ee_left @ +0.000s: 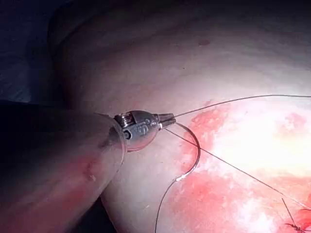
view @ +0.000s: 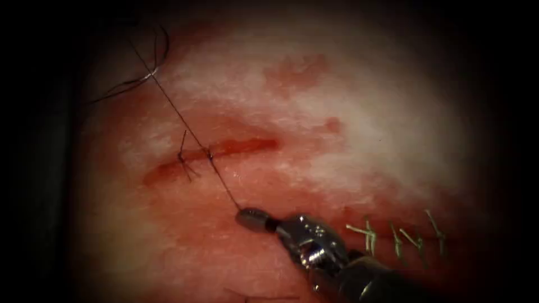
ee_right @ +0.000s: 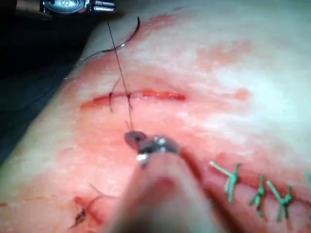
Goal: Wound Closure
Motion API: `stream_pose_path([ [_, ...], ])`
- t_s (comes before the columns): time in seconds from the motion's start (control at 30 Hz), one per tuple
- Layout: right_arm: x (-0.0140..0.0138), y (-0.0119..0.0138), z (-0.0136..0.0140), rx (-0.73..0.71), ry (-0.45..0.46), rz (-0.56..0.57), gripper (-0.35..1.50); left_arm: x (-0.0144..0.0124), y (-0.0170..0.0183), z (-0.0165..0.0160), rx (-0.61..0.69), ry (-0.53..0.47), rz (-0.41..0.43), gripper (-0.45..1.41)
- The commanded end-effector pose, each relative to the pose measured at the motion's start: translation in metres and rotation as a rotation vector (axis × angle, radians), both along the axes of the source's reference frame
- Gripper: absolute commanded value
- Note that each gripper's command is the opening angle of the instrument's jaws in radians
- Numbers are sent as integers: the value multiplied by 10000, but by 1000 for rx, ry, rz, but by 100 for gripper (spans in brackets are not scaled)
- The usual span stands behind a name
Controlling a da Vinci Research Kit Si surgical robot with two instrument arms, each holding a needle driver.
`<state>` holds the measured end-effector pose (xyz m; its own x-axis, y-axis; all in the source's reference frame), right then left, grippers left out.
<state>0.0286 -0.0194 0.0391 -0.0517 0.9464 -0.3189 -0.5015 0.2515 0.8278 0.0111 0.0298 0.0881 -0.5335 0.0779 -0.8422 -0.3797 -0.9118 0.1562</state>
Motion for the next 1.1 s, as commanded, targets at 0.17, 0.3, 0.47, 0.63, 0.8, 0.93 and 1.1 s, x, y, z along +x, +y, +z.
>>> stream_pose_path([
  [0.17, 6, 14, 0, -252, 52, -13, 125, -16, -9, -10, 19, -82, 24, -45],
  [0.3, -2, 27, -2, -551, 108, -72, 133, -40, -26, -42, 51, -202, 65, -45],
  [0.47, -4, 48, -10, -618, 96, -110, 138, -62, -37, -84, 78, -307, 98, -45],
  [0.63, -2, 86, -14, -582, 98, -123, 131, -86, -43, -139, 104, -418, 122, -45],
  [0.8, 18, 107, -4, -552, 57, -137, 125, -108, -50, -197, 124, -501, 139, -45],
  [0.93, 41, 116, 9, -522, 10, -172, 121, -121, -53, -233, 138, -548, 149, -45],
  [1.1, 61, 126, 26, -520, -7, -167, 121, -131, -57, -264, 137, -577, 162, -45],
])
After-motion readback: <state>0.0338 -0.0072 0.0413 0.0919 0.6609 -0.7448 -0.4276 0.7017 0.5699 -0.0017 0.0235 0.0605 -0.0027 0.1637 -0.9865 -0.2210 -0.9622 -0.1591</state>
